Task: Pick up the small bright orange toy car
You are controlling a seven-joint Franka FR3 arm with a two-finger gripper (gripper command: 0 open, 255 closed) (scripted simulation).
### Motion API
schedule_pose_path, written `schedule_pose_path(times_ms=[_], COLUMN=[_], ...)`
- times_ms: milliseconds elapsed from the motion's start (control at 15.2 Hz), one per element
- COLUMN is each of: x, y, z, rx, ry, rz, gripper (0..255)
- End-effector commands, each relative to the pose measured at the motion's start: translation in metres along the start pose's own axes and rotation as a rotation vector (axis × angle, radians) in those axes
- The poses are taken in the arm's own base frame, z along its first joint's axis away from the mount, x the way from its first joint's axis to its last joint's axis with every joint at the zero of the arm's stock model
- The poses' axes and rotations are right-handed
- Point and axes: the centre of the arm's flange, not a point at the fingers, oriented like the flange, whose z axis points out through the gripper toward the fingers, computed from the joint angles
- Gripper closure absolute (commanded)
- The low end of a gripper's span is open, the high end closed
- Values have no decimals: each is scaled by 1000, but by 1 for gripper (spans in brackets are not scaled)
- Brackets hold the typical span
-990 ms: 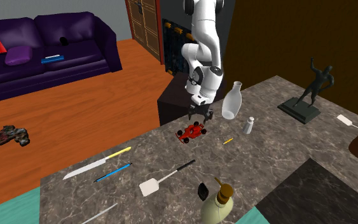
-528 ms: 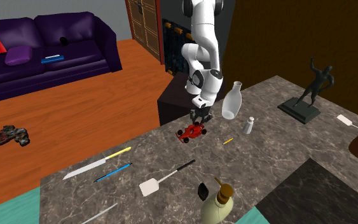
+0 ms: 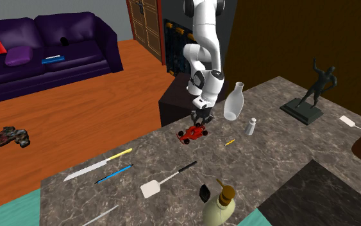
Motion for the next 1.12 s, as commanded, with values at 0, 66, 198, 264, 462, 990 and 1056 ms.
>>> schedule_pose_path(times_ms=[0, 66, 198, 264, 462, 990, 1056], x=[-1, 0, 1, 2, 3, 8, 8], y=[1, 2, 4, 5, 8, 16, 16], z=[-4, -9, -19, -24, -40, -76, -76], rx=[-1, -1, -1, -1, -1, -1, -1], ry=[-5, -5, -5, -5, -5, -5, -5], rz=[2, 2, 2, 2, 2, 2, 2], gripper=[255, 255, 255, 255, 255, 255, 255])
